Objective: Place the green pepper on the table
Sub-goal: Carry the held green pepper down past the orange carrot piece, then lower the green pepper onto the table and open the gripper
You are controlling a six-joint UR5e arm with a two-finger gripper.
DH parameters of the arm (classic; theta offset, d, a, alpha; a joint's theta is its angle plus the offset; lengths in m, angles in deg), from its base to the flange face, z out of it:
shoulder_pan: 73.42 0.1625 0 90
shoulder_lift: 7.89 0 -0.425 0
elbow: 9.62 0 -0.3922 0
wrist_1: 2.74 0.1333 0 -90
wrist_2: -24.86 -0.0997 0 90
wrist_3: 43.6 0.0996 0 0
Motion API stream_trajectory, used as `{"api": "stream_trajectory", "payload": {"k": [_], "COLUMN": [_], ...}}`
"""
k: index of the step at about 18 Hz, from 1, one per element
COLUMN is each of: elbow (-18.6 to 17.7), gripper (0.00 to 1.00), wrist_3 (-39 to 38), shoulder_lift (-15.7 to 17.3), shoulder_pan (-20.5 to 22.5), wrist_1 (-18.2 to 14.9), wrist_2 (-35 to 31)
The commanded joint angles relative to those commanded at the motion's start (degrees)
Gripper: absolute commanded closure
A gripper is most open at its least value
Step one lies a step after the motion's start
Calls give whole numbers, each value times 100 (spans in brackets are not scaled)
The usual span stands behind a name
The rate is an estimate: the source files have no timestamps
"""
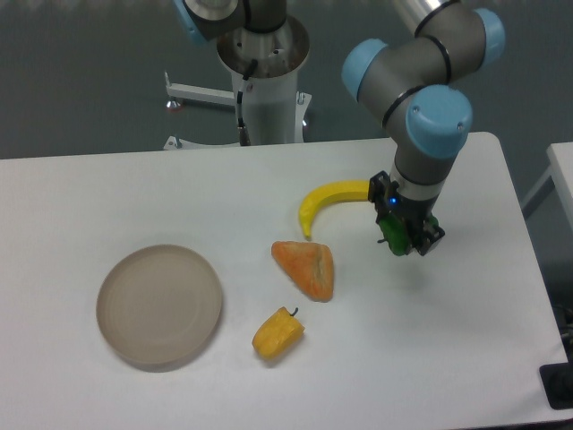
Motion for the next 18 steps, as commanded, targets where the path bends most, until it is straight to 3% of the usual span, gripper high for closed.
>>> {"api": "stream_trajectory", "payload": {"k": [3,7,12,14,18], "elbow": [44,457,414,440,422], "gripper": [60,60,57,50,26], "wrist_3": [-245,-754,-976,-1211,-1292], "shoulder_lift": [-281,-695,-880,-959,-941], "shoulder_pan": [-150,-361,-510,-607,-616], "wrist_1": [519,581,871,968,1003], "wrist_2": [35,158,149,149,123]}}
